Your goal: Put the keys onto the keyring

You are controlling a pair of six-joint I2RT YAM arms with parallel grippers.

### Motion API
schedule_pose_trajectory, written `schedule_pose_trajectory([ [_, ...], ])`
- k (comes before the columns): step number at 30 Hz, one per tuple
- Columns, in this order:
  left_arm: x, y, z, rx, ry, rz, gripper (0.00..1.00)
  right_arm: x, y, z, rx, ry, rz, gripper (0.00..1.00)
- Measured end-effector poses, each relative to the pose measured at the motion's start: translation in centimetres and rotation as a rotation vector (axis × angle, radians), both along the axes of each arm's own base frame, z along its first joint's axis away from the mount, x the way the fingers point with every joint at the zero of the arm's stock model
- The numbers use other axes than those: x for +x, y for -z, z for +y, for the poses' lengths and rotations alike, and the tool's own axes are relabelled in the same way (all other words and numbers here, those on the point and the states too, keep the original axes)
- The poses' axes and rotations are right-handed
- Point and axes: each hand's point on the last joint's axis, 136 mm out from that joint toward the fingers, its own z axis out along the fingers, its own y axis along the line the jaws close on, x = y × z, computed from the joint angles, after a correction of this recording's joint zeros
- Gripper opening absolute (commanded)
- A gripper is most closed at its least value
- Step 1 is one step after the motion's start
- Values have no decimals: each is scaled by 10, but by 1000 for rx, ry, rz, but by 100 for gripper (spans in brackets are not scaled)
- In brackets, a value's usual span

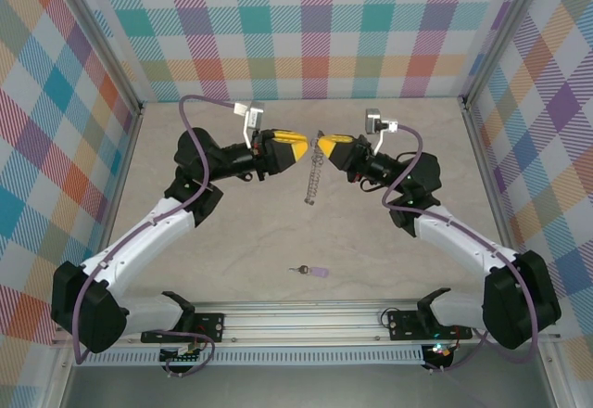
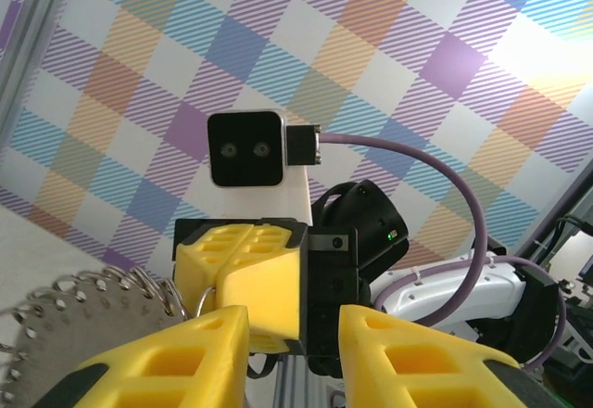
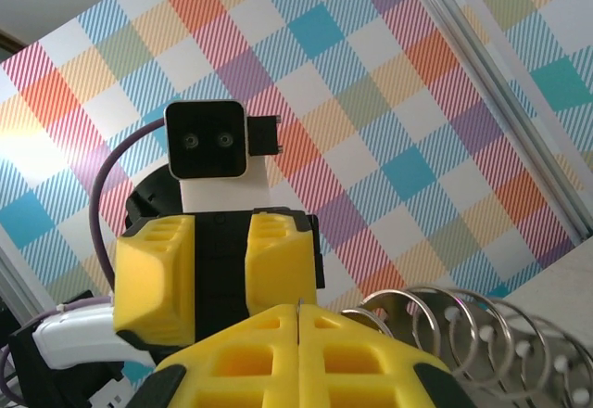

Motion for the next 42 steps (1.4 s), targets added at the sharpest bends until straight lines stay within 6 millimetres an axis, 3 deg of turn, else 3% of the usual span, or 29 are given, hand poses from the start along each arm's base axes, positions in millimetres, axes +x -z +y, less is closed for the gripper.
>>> schedule_pose_trajectory([
  [21,16,23,-12,32,-3,57,28,-2,-7,-2,28,0,-13,0],
  [37,19,18,-16,27,3,52,24,-2,-7,-2,28,-1,-12,0],
  [42,20,20,-17,28,3,54,19,-1,-6,-2,27,0,-11,0],
])
